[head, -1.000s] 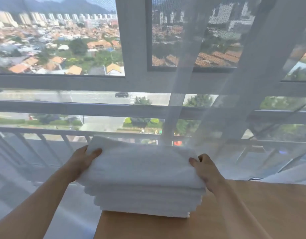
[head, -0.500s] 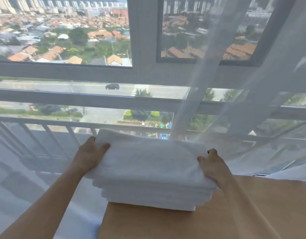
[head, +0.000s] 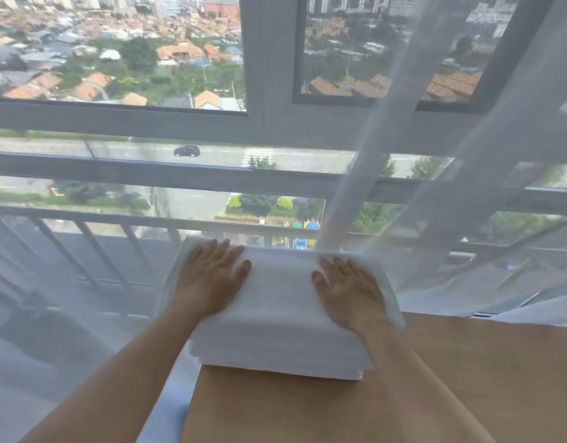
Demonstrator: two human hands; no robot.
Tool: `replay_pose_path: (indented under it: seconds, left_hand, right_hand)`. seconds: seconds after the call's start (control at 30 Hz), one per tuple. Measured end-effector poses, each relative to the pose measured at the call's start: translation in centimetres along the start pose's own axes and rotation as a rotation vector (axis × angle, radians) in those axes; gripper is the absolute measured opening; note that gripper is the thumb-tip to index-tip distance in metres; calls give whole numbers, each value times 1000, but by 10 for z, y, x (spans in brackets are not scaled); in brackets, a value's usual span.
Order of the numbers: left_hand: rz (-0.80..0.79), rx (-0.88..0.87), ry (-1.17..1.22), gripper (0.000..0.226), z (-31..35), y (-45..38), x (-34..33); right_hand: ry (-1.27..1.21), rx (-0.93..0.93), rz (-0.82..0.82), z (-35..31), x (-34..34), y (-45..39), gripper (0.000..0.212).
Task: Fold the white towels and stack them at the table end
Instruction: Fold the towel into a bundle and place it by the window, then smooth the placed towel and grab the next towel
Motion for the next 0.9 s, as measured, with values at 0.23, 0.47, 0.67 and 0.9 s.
replay_pose_path:
  seconds: [0.23, 0.47, 0.67, 0.9]
  left_hand:
    - [-1, -119, 50, 54, 37, -4, 14]
    - [10, 11, 41, 66, -13, 11, 2]
    - [59, 74, 53, 62, -30, 8, 9]
    - [60, -171, 136, 56, 54, 32, 14]
  right_hand:
    - [20, 19, 127, -26, 17, -4, 62]
    - [16, -67, 89, 20, 4, 4, 62]
    - [31, -117, 124, 18, 18, 10, 60]
    - [-50, -65, 191, 15, 25, 55, 63]
Point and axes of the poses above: each hand's wrist, its own y-axis away from the middle knuckle, its own x-axis out of the back of the hand, z = x × y, the point moved 9 cm from there along -y, towards the middle knuckle, and after that the axes turned 4 degrees about -y, right-handed, at the moved point
